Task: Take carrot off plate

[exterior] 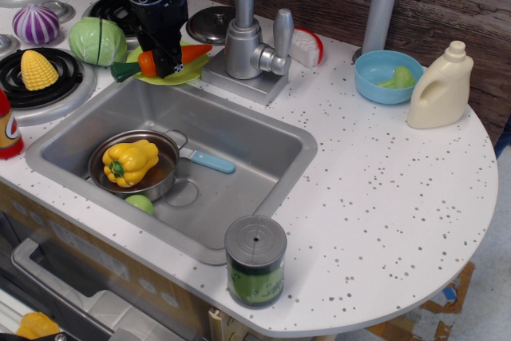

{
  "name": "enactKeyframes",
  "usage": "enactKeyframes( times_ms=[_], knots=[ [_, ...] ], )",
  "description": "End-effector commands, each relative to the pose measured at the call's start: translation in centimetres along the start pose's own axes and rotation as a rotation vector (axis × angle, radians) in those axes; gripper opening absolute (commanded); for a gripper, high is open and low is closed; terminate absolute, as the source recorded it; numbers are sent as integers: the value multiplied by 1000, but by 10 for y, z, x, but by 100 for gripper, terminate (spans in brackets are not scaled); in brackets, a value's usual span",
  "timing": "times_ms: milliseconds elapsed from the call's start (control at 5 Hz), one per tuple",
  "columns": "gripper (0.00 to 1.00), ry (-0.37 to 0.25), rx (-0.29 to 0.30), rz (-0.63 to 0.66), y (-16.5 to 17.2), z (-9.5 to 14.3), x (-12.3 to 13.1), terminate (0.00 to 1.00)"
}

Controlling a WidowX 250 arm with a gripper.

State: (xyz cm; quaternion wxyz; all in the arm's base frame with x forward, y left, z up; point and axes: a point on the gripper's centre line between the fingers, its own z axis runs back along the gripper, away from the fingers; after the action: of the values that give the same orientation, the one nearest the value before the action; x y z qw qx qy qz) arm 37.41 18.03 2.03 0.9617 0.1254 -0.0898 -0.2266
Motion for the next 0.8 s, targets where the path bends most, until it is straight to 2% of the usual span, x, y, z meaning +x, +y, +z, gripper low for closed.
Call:
enactKeyframes(
  times_ms=[0, 200, 400, 600],
  knots=[
    [0, 31, 84, 85, -3, 58, 5, 0],
    [0, 54, 132, 162, -28, 78, -8, 0],
    [0, 73, 122, 221, -56, 93, -12, 0],
    [0, 72, 141, 229, -70, 99, -9, 0]
  ],
)
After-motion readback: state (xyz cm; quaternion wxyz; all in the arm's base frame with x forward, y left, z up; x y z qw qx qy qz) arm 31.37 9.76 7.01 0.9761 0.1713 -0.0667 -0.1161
